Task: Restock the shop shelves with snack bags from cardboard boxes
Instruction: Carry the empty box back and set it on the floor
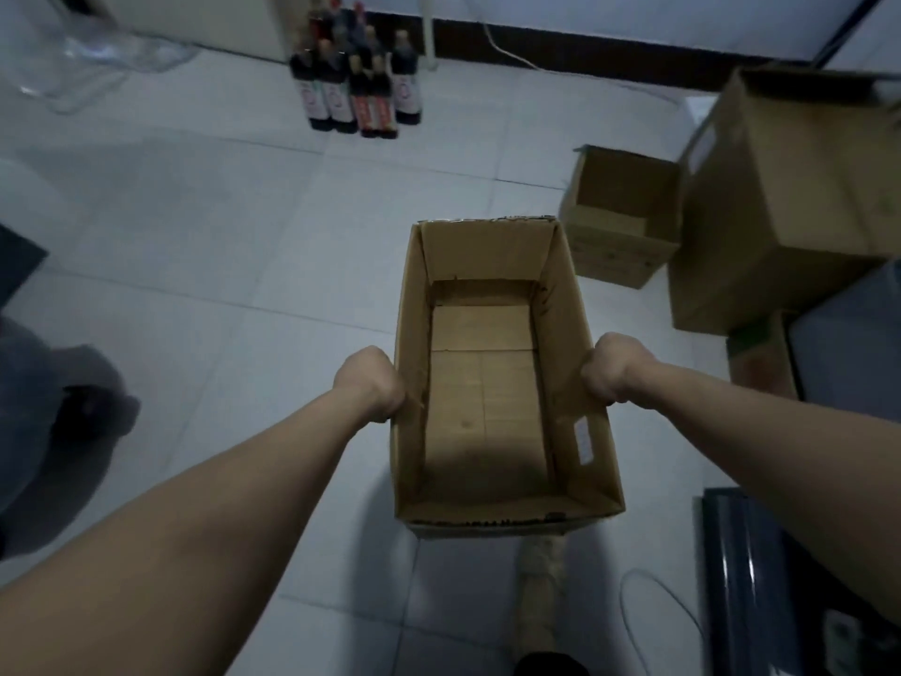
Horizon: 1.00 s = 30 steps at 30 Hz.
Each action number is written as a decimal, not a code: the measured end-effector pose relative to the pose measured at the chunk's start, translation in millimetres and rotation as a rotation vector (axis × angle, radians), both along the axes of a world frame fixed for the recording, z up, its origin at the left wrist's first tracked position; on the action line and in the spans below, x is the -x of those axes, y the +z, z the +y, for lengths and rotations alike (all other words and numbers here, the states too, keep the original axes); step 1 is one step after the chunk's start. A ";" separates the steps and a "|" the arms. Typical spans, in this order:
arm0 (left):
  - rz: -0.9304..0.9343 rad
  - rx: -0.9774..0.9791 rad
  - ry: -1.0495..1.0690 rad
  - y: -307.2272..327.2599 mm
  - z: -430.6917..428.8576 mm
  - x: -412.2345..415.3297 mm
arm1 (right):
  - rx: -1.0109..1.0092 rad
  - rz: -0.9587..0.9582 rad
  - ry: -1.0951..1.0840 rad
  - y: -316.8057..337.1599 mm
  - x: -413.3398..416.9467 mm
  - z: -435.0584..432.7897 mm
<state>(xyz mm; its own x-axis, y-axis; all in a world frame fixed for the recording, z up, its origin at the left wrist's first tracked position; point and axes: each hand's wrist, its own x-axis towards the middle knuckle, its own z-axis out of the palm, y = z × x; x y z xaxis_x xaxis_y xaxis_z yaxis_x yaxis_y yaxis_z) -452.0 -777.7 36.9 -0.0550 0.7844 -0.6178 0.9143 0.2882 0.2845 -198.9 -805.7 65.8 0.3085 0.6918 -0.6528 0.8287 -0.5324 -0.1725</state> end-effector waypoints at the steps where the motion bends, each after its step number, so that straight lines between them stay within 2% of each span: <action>1: -0.009 0.002 -0.036 -8.1 8.0 -26.6 | -0.003 0.014 -0.058 -6.2 -25.6 -0.2; 7: -0.069 0.087 -0.121 -63.7 54.2 -160.3 | 0.016 0.015 -0.276 -58.7 -152.5 15.5; 15: -0.127 0.117 -0.112 -140.8 108.5 -274.6 | 0.005 -0.025 -0.372 -136.2 -257.8 51.3; 23: -0.157 0.118 -0.110 -226.8 117.9 -320.8 | -0.016 -0.126 -0.427 -231.1 -292.1 55.3; 30: -0.234 0.095 -0.118 -282.7 114.0 -330.7 | -0.095 -0.236 -0.470 -284.2 -287.8 57.0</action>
